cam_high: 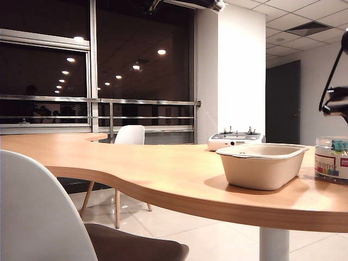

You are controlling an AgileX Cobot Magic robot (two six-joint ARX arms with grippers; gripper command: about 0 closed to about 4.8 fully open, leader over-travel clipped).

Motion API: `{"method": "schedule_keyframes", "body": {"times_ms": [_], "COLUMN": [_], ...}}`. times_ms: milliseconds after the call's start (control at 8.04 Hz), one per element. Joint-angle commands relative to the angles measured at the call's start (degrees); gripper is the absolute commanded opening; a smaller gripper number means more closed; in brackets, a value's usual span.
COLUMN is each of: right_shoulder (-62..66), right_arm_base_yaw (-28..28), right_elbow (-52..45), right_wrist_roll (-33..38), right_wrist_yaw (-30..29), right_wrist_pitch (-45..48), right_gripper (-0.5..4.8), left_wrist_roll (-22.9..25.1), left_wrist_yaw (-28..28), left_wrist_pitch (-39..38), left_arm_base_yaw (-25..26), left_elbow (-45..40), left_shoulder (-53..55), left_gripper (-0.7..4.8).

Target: Pick up the box filled with clips, pour some clips from it into the rectangular paper box, and then put the clip box back on the table.

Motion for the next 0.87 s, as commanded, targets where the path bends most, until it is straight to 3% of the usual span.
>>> {"method": "schedule_keyframes", "body": {"times_ms": [124,249,497,622,870], "right_shoulder": [-0.6,-0.6,-0.6,-1.8,-9.7], "right_arm_base_yaw": [0.0,0.0,0.0,0.0,0.2], "right_elbow": [7.0,8.6,11.2,15.9,17.6], "right_wrist_roll": [0.1,0.1,0.1,0.0,0.9], "right_wrist_yaw": [0.0,0.0,-0.2,0.0,-0.3], "right_wrist_pitch": [-3.0,-3.7,-4.4,-9.9,-11.6], "right_gripper": [1.54,1.54,2.03,-0.01,-0.01], "left_wrist_roll": [-0.2,-0.2,-0.2,0.6,6.3], "left_wrist_yaw": [-0.3,-0.5,-0.5,-6.3,-16.4], "left_wrist_pitch": [0.0,-0.1,0.0,-0.7,-4.0], "left_arm_base_yaw": [0.0,0.0,0.0,0.0,0.0], "left_elbow": [0.2,0.2,0.2,0.2,0.1], "left_shoulder": [-1.0,-1.2,-1.3,-3.9,-11.2], "left_gripper": [-0.06,-0.06,-0.06,-0.06,-0.06]}}
